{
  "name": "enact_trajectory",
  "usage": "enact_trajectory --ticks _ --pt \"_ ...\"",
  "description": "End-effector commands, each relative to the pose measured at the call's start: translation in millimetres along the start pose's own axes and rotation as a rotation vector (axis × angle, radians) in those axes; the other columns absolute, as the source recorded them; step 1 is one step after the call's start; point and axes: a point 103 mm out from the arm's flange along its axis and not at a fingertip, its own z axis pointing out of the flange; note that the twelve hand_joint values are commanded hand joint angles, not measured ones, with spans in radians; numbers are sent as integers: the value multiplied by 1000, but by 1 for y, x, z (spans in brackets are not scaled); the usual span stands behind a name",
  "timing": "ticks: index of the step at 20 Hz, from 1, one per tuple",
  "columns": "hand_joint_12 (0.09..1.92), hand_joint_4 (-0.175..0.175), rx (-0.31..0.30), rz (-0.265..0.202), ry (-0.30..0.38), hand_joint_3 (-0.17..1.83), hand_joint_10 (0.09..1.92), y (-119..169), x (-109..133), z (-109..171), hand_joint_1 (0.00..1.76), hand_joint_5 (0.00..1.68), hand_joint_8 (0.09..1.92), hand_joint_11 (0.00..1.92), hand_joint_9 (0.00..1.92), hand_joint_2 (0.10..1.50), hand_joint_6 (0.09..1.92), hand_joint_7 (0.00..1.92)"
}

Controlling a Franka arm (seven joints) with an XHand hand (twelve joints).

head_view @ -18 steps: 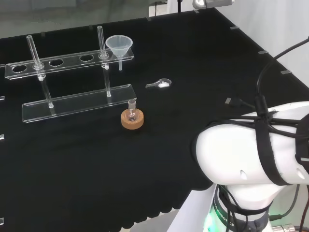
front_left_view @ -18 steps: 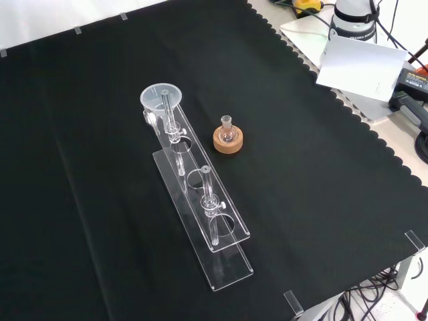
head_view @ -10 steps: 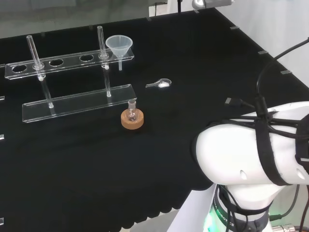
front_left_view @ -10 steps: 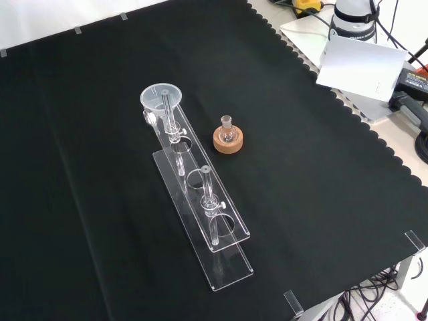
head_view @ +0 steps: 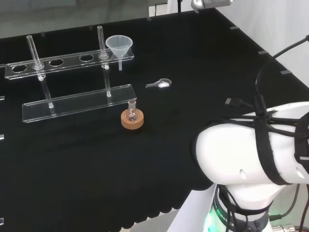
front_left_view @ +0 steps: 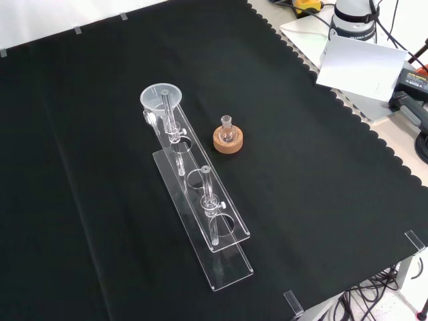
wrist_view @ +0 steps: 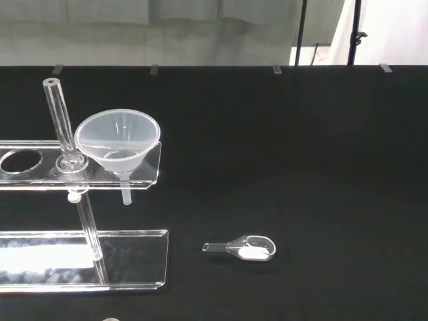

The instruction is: Pick up the funnel from the transparent funnel stand.

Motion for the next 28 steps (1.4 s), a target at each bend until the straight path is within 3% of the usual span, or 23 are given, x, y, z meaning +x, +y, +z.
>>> enact_trajectory --ticks 1,6,15,22,28 --pt "1252 18 13 17 -11 473 588 17 10 18 0 143 177 0 30 1149 87 3" --pt "1250 14 27 0 -6 468 591 40 11 30 0 153 187 0 39 1150 87 11" --pt "1248 10 65 -84 -1 442 596 108 18 49 0 158 203 0 48 1114 87 21" --pt "1242 6 113 -146 15 410 603 143 47 88 0 161 217 0 53 1063 87 28" --pt "1251 4 140 -182 4 378 618 161 80 105 46 165 241 0 72 1024 87 44"
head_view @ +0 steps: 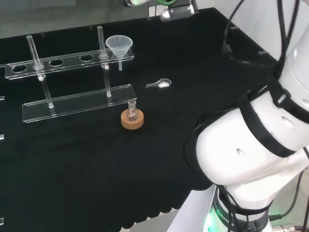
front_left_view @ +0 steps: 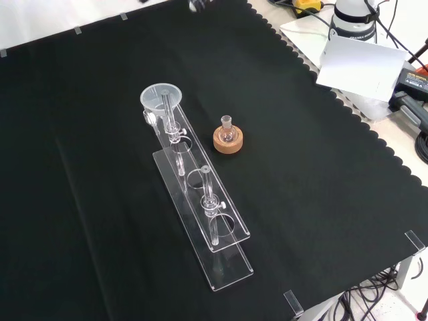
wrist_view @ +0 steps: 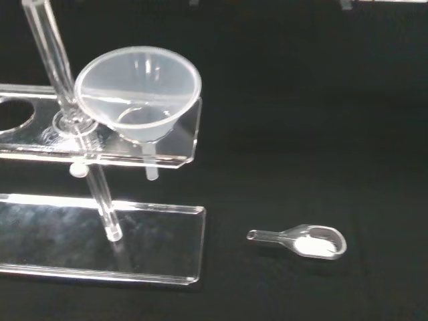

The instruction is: Pick up the funnel from the transparent funnel stand.

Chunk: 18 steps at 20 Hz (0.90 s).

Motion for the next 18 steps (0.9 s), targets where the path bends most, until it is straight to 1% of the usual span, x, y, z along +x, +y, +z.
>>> enact_trajectory --ticks 1,7,10,12,15,18 --pt "1253 4 4 -74 -6 369 621 40 41 10 68 166 247 0 75 1012 87 45" --pt "1261 8 65 -85 -34 325 636 60 55 21 206 159 274 0 72 946 87 37" --pt "1265 10 116 -93 -59 303 642 67 58 27 272 152 284 0 63 907 87 24" --pt "1274 12 149 -98 -70 280 649 70 60 31 349 139 285 0 61 864 87 11" --pt "1311 16 179 -103 -69 260 667 73 61 35 425 112 214 0 42 823 87 0" --pt "1349 19 218 -108 -75 251 691 77 61 39 450 101 153 0 18 802 87 0"
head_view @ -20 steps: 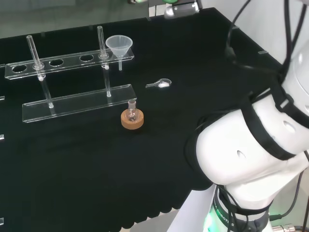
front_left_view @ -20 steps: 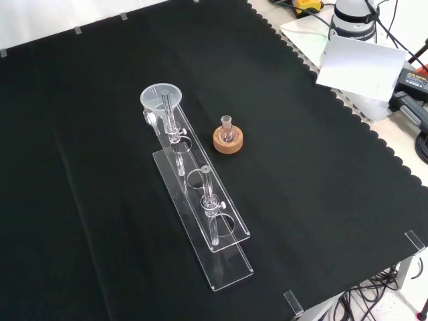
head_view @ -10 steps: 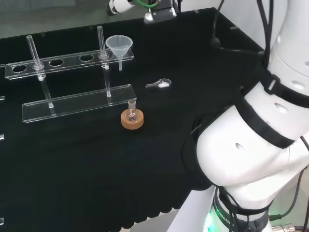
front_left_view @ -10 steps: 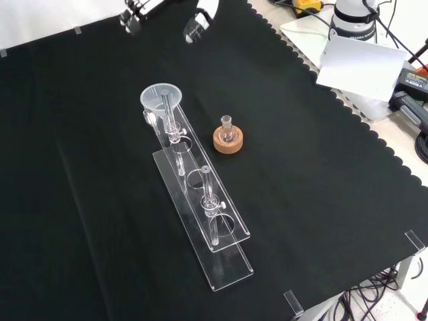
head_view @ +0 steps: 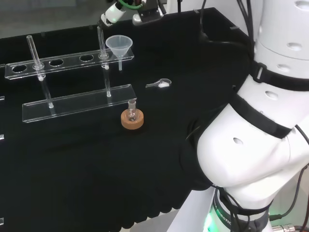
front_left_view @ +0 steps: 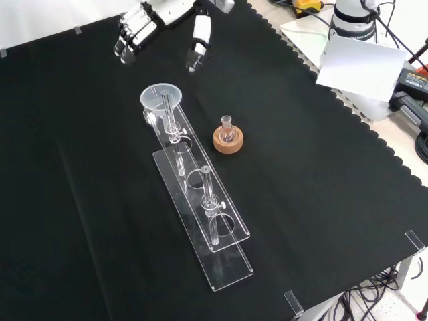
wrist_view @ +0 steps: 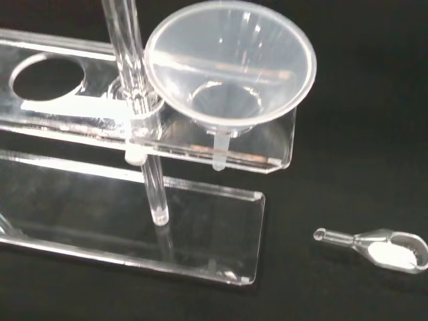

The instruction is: Pick up the funnel from the transparent funnel stand.

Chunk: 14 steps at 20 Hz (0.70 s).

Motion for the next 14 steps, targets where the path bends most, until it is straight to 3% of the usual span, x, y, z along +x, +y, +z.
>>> enact_trajectory --ticks 1,5,10,14 --pt "1370 20 95 -21 -24 248 700 7 6 9 455 100 136 0 10 794 87 0" --pt "1500 26 150 -29 -65 229 641 12 7 14 489 57 87 0 0 747 87 0" --pt "1552 13 168 -32 -111 208 586 15 9 17 599 1 87 1 0 693 87 0" --pt "1567 -13 171 -19 -127 219 712 17 9 20 687 8 87 104 0 657 87 0"
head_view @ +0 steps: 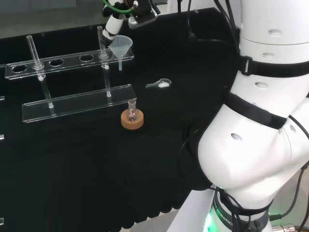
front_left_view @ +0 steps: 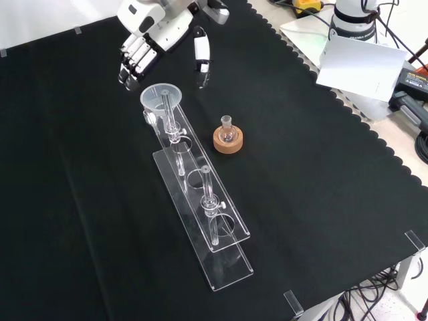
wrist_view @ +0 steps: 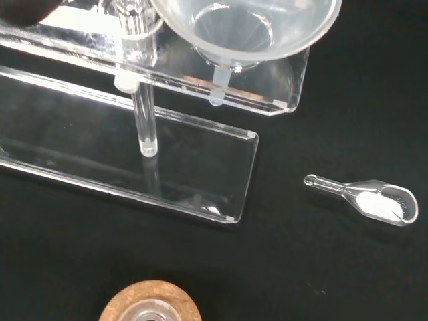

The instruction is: Pick up the funnel from the transparent funnel stand.

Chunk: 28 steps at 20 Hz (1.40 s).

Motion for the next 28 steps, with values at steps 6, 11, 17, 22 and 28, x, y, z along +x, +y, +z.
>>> enact_trajectory --ticks 6,11,17,22,28 --pt "1554 -31 15 11 -1 269 846 7 -4 10 722 34 87 205 4 623 87 9" --pt "1544 -36 17 9 -1 308 878 11 -9 14 722 40 87 221 6 605 87 24" --pt "1544 -36 34 -8 8 328 863 27 -12 27 721 48 87 200 0 597 87 22" --pt "1548 -36 46 -11 16 338 869 36 -15 38 711 62 87 197 1 600 87 31" --pt "1552 -37 44 -11 23 360 895 40 -18 43 702 75 87 194 14 595 87 51"
